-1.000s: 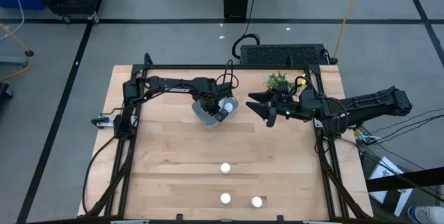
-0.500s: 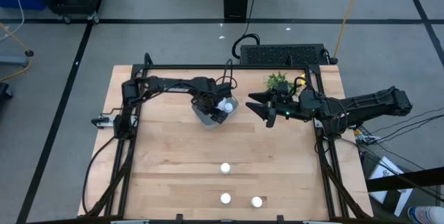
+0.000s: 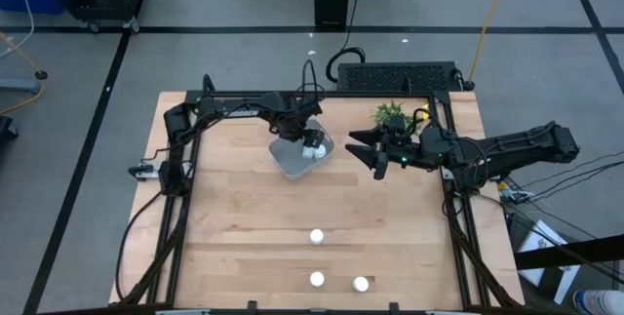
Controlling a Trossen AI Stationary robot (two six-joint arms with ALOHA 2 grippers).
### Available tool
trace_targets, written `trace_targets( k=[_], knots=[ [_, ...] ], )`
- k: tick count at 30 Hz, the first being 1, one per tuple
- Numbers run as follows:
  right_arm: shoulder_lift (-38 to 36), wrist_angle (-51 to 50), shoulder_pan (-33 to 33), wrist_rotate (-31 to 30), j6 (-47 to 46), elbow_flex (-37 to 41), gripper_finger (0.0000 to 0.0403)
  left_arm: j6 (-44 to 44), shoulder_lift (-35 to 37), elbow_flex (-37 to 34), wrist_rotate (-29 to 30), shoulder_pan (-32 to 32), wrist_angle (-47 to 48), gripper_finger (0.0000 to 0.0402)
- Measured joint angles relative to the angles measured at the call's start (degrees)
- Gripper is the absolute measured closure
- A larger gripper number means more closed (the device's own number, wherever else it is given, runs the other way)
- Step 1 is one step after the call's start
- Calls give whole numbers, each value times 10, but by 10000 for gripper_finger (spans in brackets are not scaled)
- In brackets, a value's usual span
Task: Pick and place pill bottles into a basket
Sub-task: Put the white pill bottle into the gray bin
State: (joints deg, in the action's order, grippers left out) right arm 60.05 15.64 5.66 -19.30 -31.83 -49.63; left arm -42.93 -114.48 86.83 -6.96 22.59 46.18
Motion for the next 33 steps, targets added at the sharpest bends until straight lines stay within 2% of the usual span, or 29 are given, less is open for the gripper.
trace_targets(
  k=[10, 21, 33],
  knots=[
    [0, -1, 0, 0, 0, 0, 147, -23, -6, 0, 0, -25, -26, 158],
    [0, -3, 0, -1, 1, 0, 147, -28, -11, 0, 61, -43, 2, 158],
    [0, -5, 0, -1, 9, 0, 147, -8, -40, 0, 40, -47, 6, 158]
  ],
)
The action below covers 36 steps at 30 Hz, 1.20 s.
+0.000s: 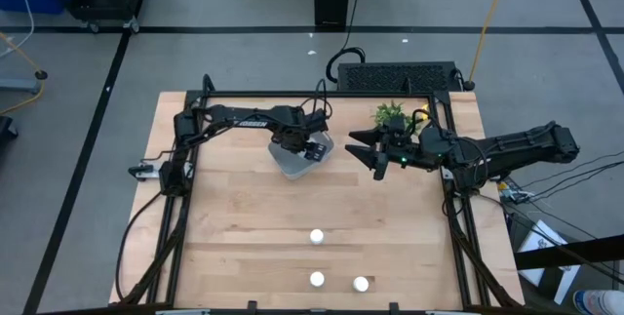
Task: Pick and place pill bottles into a basket
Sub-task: Put the white pill bottle into the gray bin
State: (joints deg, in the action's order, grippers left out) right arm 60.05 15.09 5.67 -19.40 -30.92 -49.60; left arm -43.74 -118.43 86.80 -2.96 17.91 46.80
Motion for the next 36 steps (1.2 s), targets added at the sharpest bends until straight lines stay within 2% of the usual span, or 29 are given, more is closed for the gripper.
trace_targets(
  k=[10, 17, 23, 28, 32, 36],
  knots=[
    [0, -2, 0, 0, 1, 0, 147, 56, 0, 0, 7, 0, 1, 163],
    [0, -2, 0, 0, 1, 0, 147, 94, 0, 0, 10, 4, 17, 245],
    [0, -2, 0, 0, 1, 0, 147, 126, 0, 0, 9, 4, 3, 245],
    [0, -3, 0, 0, 2, 0, 147, 134, 0, 0, 3, 4, 19, 215],
    [0, -3, 0, 0, 2, 0, 147, 149, 0, 0, 0, 4, 42, 244],
    [0, -5, 0, 0, 4, 0, 147, 169, 3, 0, 2, 4, 65, 247]
  ],
)
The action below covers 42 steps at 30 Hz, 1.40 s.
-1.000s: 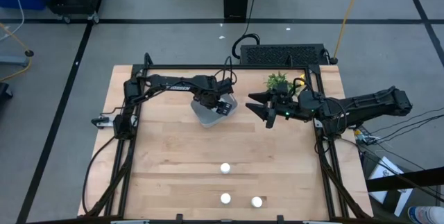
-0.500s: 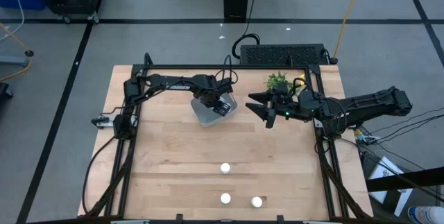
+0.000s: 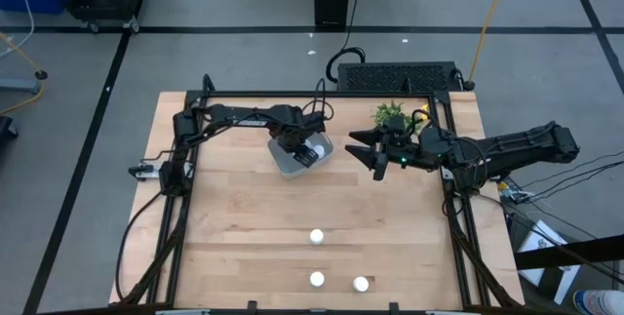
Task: Pick and place pill bottles into a basket
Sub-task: Put the white pill bottle into the gray bin
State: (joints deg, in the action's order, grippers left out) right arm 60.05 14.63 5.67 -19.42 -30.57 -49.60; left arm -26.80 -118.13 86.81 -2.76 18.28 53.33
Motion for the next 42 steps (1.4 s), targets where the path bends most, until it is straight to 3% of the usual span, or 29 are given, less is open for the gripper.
trace_targets(
  k=[15, 19, 29, 34, 42],
  knots=[
    [0, -4, 0, 2, 3, 0, 147, 54, 62, 5, 17, 1, 70, 245],
    [0, 4, 0, 59, 22, 0, 147, 62, 97, 5, -2, 1, 74, 245],
    [-1, 49, 1, 183, -52, 0, 147, 19, 201, 5, -129, 8, 79, 244],
    [-1, 77, 5, 195, -116, 0, 148, -13, 242, 5, -176, 10, 69, 237],
    [11, 52, 21, 192, -38, 0, 165, -61, 265, 5, -318, 4, 64, 245]
  ],
)
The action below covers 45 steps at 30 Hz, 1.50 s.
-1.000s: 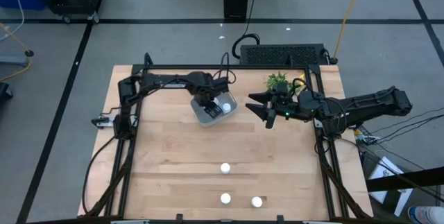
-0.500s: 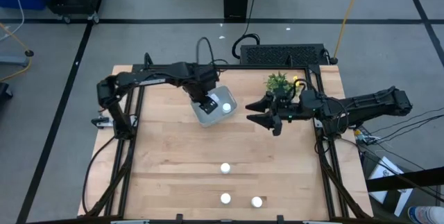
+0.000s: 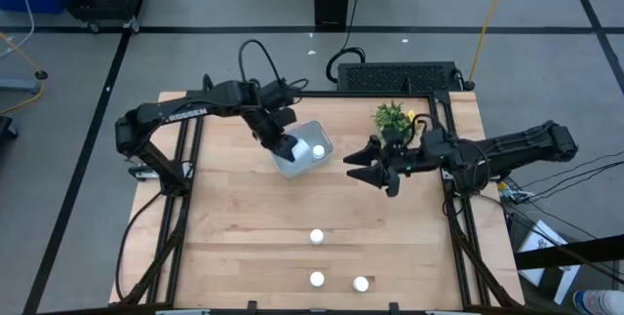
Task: Pick and place pill bottles into a basket
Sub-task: Put the white pill bottle into the gray bin
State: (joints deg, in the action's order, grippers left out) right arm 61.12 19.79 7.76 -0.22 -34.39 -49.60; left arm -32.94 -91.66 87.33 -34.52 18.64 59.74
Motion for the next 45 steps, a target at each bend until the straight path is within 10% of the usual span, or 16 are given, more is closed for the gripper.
trace_targets(
  k=[11, 24, 45],
  knots=[
    [8, -113, 37, -160, 146, 0, 187, -92, -1, 0, -128, -22, -115, 245],
    [141, -216, 146, -443, 650, -173, 197, -164, -1, 0, -168, -18, -139, 245],
    [300, -151, 144, -639, 830, -231, 216, -248, -2, 0, -195, -17, -202, 237]
  ],
)
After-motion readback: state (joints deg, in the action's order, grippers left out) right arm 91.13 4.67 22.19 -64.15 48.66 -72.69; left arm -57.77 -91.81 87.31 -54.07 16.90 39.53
